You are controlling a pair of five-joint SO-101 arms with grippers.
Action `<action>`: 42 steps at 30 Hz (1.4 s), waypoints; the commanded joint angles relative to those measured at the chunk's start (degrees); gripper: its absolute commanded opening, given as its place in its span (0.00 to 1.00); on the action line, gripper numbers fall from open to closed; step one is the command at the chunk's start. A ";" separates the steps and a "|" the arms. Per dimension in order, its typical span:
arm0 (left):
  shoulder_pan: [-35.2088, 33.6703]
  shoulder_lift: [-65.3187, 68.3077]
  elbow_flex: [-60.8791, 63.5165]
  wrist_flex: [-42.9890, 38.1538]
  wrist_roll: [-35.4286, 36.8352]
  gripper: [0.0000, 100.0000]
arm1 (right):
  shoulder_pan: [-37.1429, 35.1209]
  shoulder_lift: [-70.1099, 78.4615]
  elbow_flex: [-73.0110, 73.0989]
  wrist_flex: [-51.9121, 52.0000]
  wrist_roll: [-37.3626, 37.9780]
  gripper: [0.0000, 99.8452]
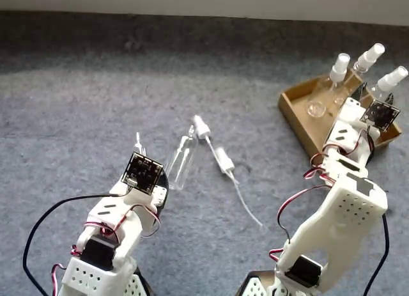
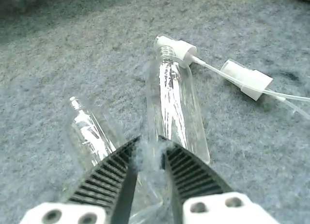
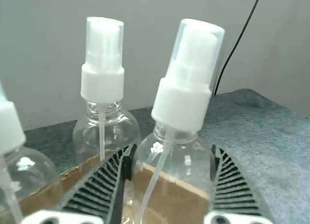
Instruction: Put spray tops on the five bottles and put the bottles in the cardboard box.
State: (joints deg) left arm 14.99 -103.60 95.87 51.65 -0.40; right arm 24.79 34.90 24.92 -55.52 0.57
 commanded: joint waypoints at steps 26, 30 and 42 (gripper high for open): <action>-0.75 -0.57 1.10 -0.70 -0.35 0.01 | 0.40 -0.84 -2.77 -1.54 4.92 0.27; -0.75 -0.57 1.10 -0.70 -0.35 0.01 | 0.40 -0.92 -1.45 -1.54 7.03 0.28; -0.75 -0.57 1.10 -0.70 -0.35 0.01 | 0.40 -0.92 0.40 0.13 7.03 0.35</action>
State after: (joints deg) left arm 14.99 -103.60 95.87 51.65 -0.40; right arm 24.79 35.43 25.80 -55.60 6.90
